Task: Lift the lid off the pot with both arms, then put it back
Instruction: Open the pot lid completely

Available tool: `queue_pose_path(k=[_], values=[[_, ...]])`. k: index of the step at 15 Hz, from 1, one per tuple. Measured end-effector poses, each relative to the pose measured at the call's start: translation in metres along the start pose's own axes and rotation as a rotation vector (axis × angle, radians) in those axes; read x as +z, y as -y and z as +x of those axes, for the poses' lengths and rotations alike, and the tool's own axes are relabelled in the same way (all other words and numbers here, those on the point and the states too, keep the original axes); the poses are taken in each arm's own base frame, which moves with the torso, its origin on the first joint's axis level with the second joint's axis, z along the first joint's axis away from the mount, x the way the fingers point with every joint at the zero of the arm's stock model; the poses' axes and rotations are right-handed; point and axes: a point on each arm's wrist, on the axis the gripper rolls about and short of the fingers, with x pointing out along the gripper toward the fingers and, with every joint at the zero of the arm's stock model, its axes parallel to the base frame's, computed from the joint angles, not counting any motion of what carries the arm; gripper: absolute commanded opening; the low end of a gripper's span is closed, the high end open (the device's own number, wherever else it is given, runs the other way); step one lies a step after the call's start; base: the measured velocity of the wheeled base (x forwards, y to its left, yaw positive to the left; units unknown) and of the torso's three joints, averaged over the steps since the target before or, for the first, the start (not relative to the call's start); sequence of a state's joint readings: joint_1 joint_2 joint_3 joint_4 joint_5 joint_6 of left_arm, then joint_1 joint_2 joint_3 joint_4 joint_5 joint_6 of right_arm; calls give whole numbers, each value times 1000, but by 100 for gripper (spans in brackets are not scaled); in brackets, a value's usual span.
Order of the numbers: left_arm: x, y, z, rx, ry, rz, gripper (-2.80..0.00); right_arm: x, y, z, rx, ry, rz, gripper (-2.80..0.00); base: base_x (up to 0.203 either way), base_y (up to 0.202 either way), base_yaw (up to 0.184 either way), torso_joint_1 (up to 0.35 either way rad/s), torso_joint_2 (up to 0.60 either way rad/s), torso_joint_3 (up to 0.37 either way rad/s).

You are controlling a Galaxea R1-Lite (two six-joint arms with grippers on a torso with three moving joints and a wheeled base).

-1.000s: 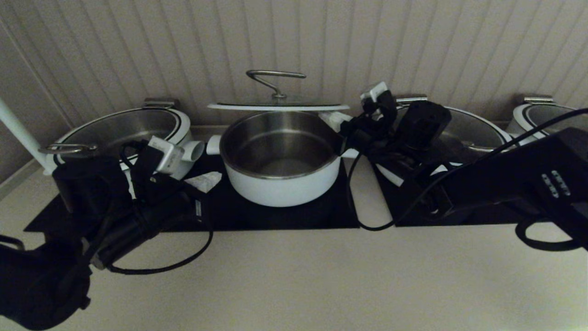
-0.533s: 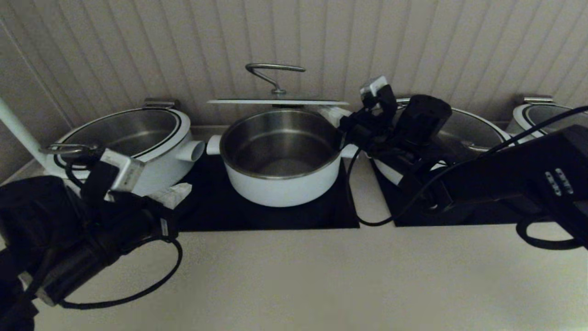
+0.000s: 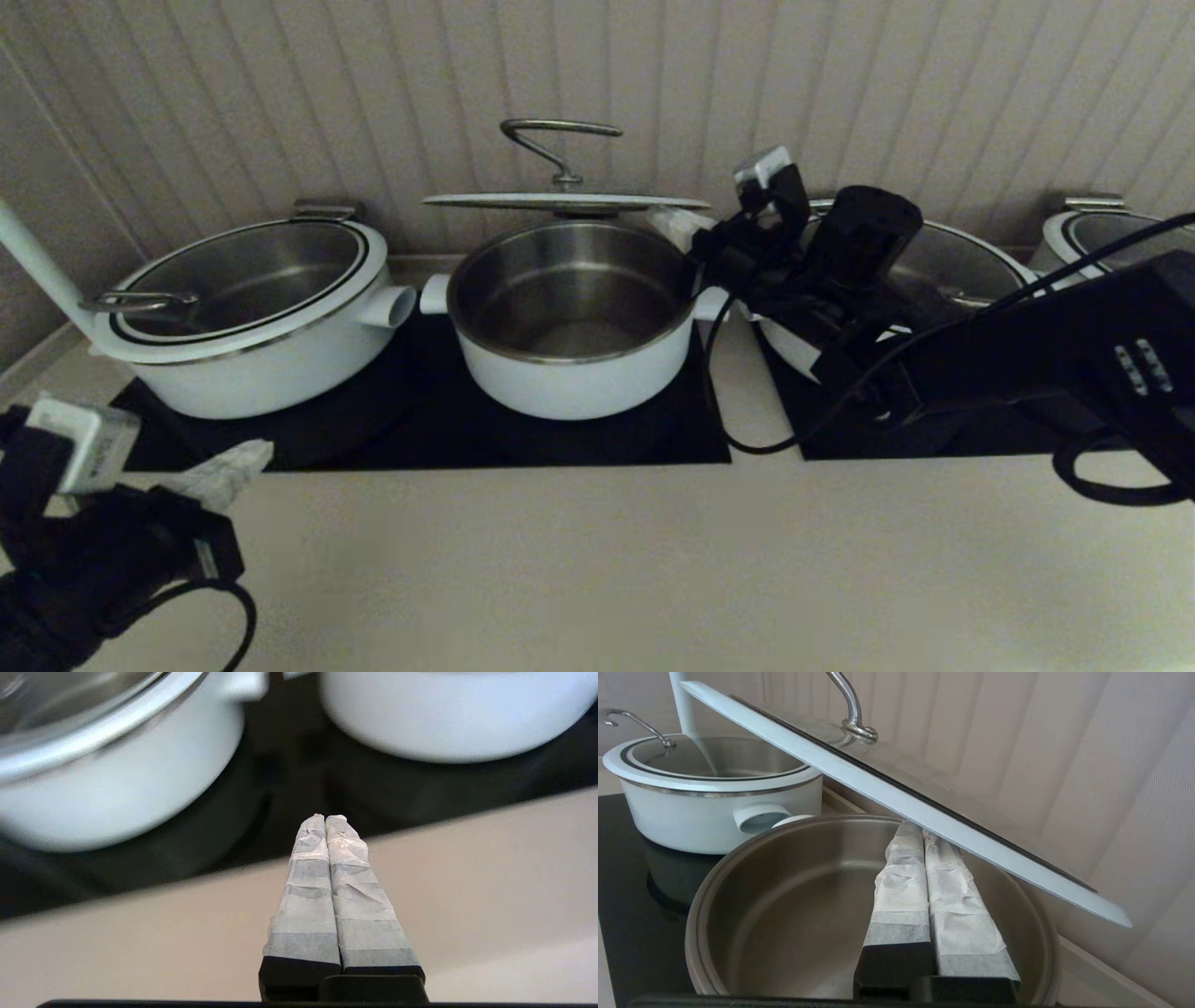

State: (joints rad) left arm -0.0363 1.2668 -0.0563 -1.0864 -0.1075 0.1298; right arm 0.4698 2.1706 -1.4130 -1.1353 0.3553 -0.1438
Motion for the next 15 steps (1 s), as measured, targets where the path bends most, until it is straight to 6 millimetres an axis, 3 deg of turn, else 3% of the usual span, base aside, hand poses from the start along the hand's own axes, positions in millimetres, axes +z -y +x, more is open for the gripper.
queue_pose_path(k=[3, 9, 15], values=[[-10, -2, -22, 48, -38, -11, -280, 1, 0, 0, 0, -1, 0, -280, 0, 0, 0, 0, 0, 0], [-9, -3, -51, 147, -3, -19, -280, 9, 3, 5, -2, 17, -7, -280, 0, 0, 0, 0, 0, 0], [-32, 13, -114, 154, 32, -22, -280, 17, 4, 5, -4, 33, -13, -280, 0, 0, 0, 0, 0, 0]])
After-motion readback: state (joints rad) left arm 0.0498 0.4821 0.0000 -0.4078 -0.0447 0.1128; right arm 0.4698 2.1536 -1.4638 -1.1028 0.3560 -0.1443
